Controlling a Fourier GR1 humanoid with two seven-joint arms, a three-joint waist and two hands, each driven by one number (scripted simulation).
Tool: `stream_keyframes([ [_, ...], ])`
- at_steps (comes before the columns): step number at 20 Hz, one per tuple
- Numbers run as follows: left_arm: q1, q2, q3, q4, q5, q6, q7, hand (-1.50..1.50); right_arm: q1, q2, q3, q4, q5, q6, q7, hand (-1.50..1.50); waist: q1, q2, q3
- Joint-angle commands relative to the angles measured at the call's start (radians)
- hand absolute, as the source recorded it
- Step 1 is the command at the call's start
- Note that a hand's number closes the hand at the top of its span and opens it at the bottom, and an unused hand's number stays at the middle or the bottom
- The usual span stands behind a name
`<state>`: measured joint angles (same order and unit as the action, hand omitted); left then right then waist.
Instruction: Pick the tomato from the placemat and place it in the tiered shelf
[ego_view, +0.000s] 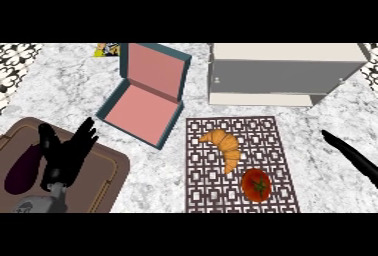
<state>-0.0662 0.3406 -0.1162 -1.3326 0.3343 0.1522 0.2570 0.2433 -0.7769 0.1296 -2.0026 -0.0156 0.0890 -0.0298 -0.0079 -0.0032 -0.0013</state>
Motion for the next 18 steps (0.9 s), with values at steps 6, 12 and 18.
stream_keyframes([
  [6,-0.014,-0.009,0.017,-0.039,-0.022,0.005,0.054,0.0,-0.119,0.15,0.241,-0.109,0.293,-0.052,0.422,-1.5,0.015,0.003,0.001],
  [12,0.037,0.009,0.066,-0.031,-0.017,-0.077,0.014,0.0,-0.093,0.182,0.245,-0.055,0.402,0.02,0.394,-1.5,0.01,0.002,0.001],
  [18,0.026,-0.07,0.058,0.03,-0.076,-0.057,-0.035,0.0,-0.073,0.292,0.279,-0.025,0.551,-0.015,0.447,-1.5,0.006,0.003,0.001],
])
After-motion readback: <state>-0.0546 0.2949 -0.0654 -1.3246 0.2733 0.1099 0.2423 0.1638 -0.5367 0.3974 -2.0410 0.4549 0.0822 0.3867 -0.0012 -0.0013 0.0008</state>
